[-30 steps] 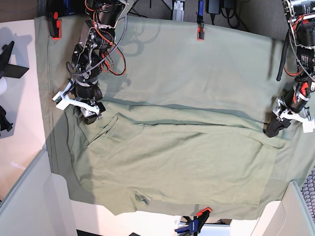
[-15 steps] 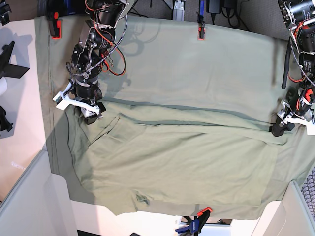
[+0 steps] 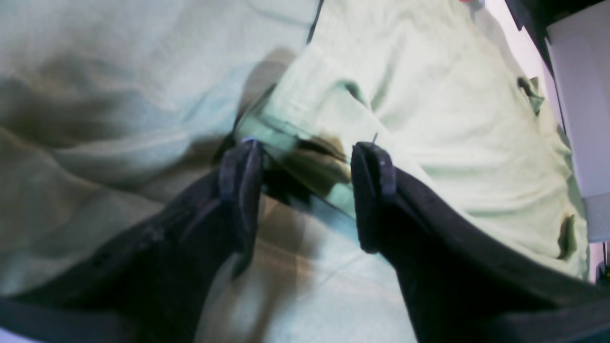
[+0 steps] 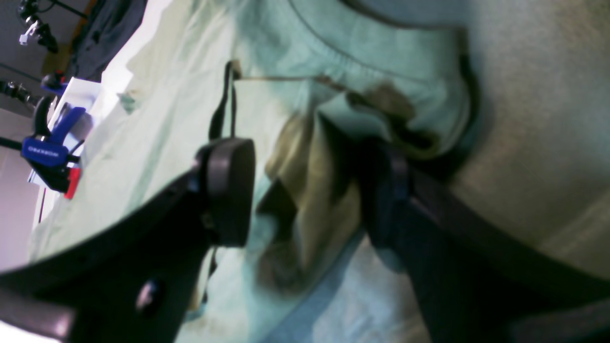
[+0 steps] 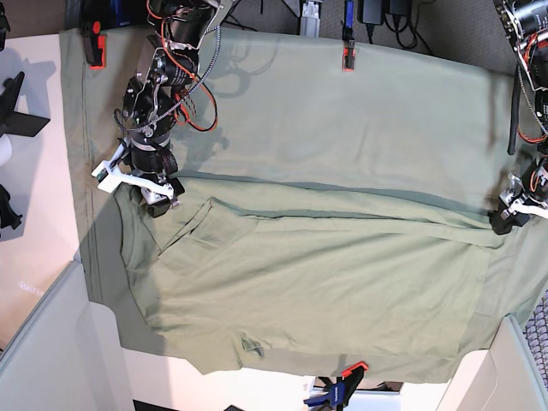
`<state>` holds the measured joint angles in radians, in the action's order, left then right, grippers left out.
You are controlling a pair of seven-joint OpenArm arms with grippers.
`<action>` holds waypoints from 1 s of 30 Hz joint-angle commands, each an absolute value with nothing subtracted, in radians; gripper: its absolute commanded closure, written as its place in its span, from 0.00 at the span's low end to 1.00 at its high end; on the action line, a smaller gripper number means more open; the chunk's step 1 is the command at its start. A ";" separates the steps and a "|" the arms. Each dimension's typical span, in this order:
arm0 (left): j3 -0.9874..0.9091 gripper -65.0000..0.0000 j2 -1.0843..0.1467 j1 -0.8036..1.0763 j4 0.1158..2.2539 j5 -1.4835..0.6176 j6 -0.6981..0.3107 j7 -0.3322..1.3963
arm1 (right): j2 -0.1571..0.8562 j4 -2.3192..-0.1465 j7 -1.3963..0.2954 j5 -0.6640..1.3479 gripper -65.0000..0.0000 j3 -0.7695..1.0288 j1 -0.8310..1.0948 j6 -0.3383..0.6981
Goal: Fold the T-shirt properly
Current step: 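Lower the held fabric onto the shirt body with both grippers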
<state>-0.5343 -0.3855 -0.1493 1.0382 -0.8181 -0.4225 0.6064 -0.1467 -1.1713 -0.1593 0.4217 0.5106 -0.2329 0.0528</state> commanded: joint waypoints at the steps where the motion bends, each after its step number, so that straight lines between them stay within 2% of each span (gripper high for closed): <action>1: -0.539 0.49 -0.410 -0.168 1.068 -0.833 -0.423 0.591 | -0.147 -1.182 -0.169 0.423 0.45 0.508 -0.252 0.065; 10: -0.552 0.49 -0.418 -0.163 1.098 -0.780 -0.395 0.582 | -0.147 -1.182 -0.175 0.423 0.45 0.508 -0.252 0.079; 15: -0.556 0.49 -0.418 -0.162 1.098 -0.705 -0.302 0.569 | -0.147 -1.182 -0.181 0.423 0.45 0.508 -0.252 0.079; 30: -0.508 0.48 -0.327 -0.171 1.098 -0.745 -0.304 0.562 | -0.147 -1.182 -0.192 0.423 0.45 0.508 -0.252 0.079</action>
